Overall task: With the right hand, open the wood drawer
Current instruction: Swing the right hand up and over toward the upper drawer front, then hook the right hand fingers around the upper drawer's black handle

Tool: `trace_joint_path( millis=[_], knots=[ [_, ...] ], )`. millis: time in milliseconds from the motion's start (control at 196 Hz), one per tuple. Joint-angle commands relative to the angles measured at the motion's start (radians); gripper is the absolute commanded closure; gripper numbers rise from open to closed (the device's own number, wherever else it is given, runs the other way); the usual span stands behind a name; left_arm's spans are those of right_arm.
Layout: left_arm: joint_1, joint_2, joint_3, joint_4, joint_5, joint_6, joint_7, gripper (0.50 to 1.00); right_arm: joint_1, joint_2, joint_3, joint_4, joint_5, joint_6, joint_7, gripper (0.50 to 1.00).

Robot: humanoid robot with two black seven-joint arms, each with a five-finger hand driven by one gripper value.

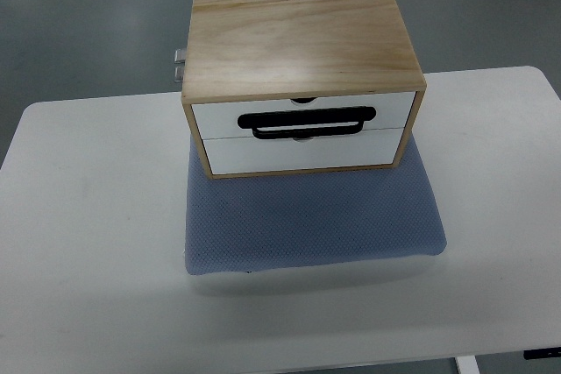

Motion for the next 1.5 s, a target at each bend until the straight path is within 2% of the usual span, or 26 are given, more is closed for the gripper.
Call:
trace_joint_path(
  millis=[0, 184, 399, 532, 696, 834, 1095, 1361, 1494],
  knots=[
    [0.000, 0.000, 0.000, 0.000, 0.000, 0.000, 0.000, 0.500, 0.089, 0.001, -0.084, 0.043, -0.023, 0.035, -0.003, 0.556],
    [0.000, 0.000, 0.000, 0.000, 0.000, 0.000, 0.000, 0.500, 0.255, -0.001, -0.216, 0.161, -0.095, 0.078, -0.004, 0.556],
    [0.000, 0.000, 0.000, 0.000, 0.000, 0.000, 0.000, 0.500, 0.437, 0.012, -0.373, 0.322, -0.105, 0.082, -0.009, 0.556],
    [0.000, 0.000, 0.000, 0.000, 0.000, 0.000, 0.000, 0.500, 0.492, 0.033, -0.405, 0.392, -0.132, 0.084, -0.012, 0.556],
    [0.000, 0.000, 0.001, 0.001, 0.000, 0.000, 0.000, 0.500, 0.500, 0.061, -0.405, 0.449, -0.197, 0.081, -0.014, 0.556],
    [0.000, 0.000, 0.000, 0.001, 0.000, 0.000, 0.000, 0.500, 0.499, 0.087, -0.408, 0.492, -0.220, 0.081, -0.055, 0.556],
    [0.000, 0.000, 0.000, 0.000, 0.000, 0.000, 0.000, 0.500, 0.499, 0.139, -0.468, 0.512, -0.227, 0.064, -0.072, 0.558],
    [0.000, 0.000, 0.000, 0.000, 0.000, 0.000, 0.000, 0.500, 0.497, 0.200, -0.517, 0.527, -0.224, -0.039, -0.075, 0.558],
    [0.000, 0.000, 0.000, 0.001, 0.000, 0.000, 0.000, 0.500, 0.488, 0.219, -0.519, 0.527, -0.223, -0.052, -0.075, 0.558]
  ],
)
